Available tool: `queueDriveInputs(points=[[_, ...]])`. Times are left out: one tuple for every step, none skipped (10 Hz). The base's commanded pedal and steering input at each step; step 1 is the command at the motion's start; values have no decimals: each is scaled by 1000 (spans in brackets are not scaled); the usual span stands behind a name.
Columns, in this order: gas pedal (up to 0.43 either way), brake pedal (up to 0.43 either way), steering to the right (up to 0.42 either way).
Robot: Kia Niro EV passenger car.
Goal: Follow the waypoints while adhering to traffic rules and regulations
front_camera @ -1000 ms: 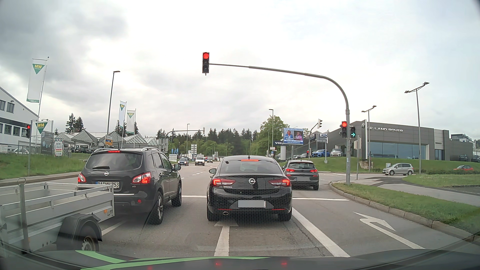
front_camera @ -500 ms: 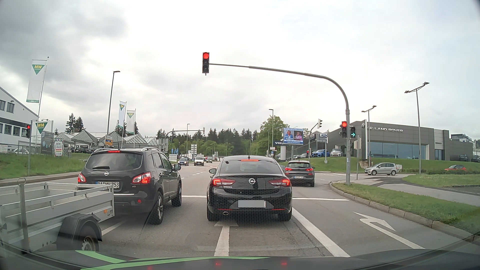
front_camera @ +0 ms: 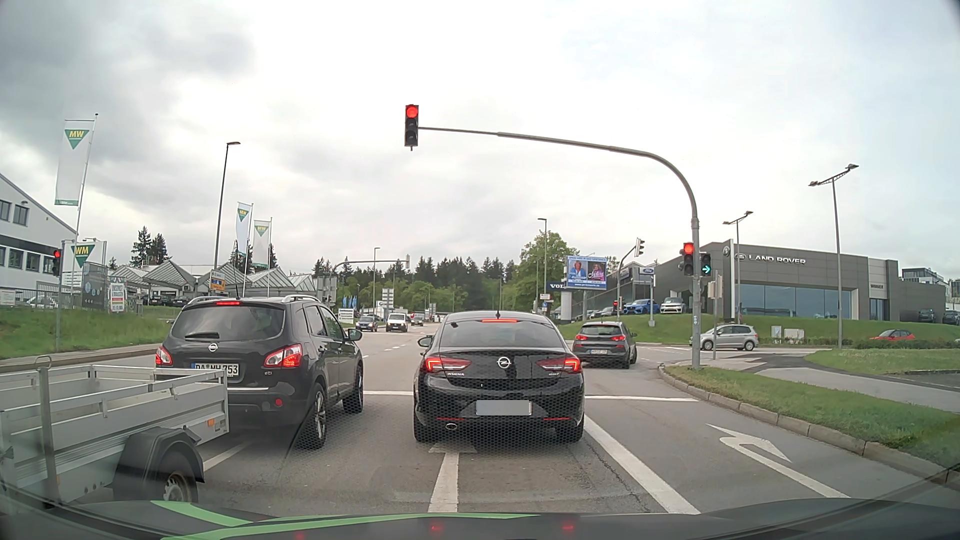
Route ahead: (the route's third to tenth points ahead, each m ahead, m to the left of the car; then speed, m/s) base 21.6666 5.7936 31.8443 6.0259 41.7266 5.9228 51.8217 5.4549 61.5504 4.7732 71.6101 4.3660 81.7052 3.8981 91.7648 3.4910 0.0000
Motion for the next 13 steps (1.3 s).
queueDriveInputs(points=[[0,0,1],[0,0,1],[0,0,1],[0,0,1],[0,0,1],[0,0,1],[0,0,1],[0,0,1],[0,0,1],[0,0,1],[0,0,1],[0,0,1],[0,0,1]])
